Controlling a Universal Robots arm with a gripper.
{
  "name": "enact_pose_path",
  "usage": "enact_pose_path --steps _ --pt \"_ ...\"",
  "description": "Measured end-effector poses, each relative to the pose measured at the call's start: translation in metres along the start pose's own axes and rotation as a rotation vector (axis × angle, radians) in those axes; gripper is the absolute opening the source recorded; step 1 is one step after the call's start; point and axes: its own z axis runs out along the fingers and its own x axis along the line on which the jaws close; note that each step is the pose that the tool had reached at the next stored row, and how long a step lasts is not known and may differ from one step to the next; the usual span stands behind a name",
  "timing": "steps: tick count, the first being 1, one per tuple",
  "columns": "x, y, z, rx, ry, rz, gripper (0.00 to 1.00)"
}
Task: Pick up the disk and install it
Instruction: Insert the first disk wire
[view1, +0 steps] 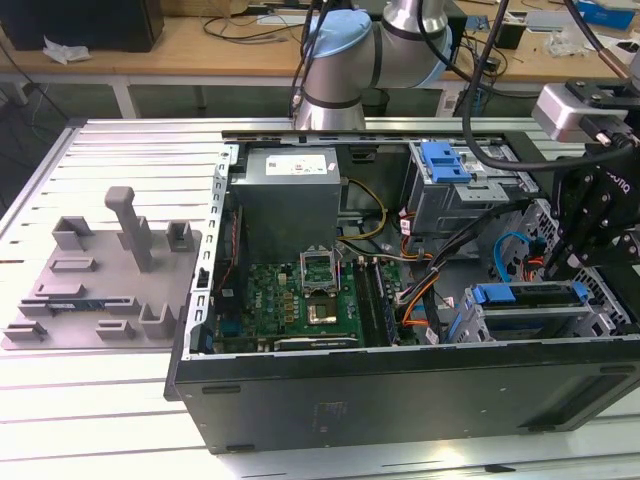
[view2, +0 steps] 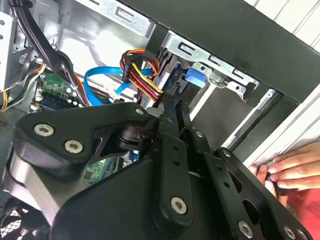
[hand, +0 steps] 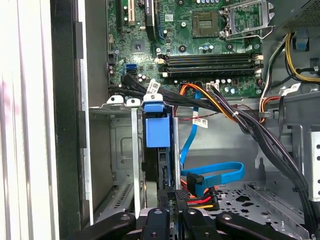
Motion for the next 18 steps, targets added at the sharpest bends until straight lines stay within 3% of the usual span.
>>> enact_pose_path --steps 18 --pt "0.0 0.0 0.0037 0.0007 0.0003 -0.015 0.16"
